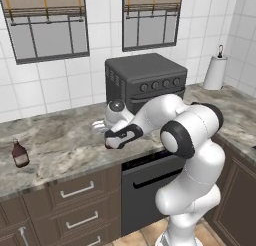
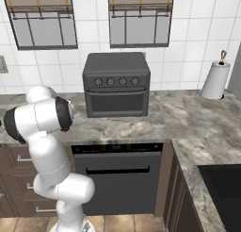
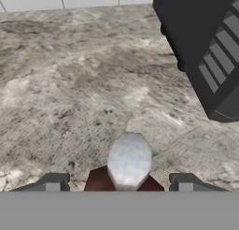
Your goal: Place the ketchup and ketchup from the counter to the top shelf of the fridge. If the existing items in the fridge are on the top shelf, move them to other shelves.
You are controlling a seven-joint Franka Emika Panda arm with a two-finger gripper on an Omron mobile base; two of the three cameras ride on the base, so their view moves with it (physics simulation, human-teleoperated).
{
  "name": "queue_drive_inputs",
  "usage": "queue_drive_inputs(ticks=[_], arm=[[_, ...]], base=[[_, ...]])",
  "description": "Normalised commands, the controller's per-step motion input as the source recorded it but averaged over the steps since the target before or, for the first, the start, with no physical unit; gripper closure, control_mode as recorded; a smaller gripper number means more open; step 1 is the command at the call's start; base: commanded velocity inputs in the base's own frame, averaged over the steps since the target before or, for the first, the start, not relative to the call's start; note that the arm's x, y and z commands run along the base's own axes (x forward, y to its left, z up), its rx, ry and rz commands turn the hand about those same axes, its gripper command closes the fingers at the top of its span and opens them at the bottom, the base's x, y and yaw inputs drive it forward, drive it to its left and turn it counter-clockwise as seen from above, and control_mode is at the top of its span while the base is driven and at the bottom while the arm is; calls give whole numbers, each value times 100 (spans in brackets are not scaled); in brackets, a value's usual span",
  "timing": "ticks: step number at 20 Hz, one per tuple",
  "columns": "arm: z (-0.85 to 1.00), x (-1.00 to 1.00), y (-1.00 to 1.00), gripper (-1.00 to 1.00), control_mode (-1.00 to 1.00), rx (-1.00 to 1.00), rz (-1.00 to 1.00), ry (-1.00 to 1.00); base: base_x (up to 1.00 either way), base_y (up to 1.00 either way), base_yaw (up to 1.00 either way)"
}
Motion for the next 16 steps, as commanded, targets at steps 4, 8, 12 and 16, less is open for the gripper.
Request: queue_drive_inputs(ticks=[4,8,12,16], arm=[[0,2,0,100,-100,0,0,0],[0,0,0,100,-100,0,0,0],[24,-49,0,100,-100,0,0,-14],[94,-100,0,100,-100,0,0,-34]], base=[[0,0,0],[0,0,0],[0,0,0],[0,0,0]])
